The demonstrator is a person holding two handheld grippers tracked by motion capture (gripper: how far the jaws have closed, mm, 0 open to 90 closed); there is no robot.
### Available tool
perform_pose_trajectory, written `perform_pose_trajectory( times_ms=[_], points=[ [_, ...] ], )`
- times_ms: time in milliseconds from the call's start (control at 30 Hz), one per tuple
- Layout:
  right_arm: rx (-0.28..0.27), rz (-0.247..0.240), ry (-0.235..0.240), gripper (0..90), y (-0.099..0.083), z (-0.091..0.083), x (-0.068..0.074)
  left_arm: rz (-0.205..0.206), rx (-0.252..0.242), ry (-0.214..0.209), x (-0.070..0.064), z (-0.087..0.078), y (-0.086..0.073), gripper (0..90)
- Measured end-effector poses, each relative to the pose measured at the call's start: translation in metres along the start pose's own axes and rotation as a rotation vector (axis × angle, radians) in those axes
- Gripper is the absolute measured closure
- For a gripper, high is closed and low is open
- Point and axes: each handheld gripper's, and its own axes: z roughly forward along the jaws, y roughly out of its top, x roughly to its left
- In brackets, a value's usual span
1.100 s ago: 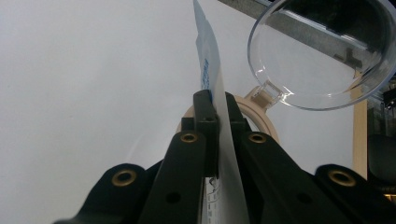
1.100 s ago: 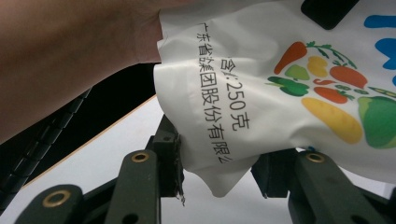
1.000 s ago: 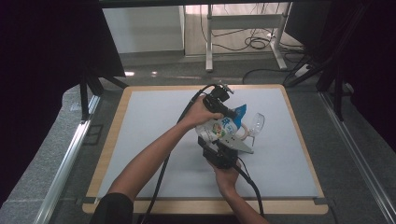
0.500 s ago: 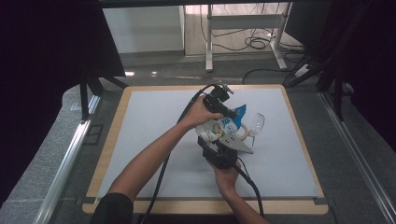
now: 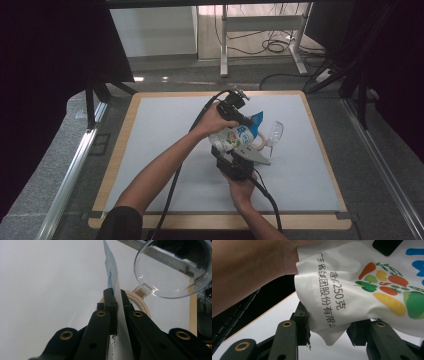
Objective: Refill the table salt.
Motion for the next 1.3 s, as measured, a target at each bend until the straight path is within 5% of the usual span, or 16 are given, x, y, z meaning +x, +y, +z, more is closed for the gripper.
perform_pose_trajectory(
  times_ms=[1300],
  points=[
    [0.000, 0.041, 0.019, 59.1, 0.0019, -0.0011, -0.0006, 0.005, 0.013, 0.009, -0.0026, 0.0007, 0.0001, 89.8]
  ],
)
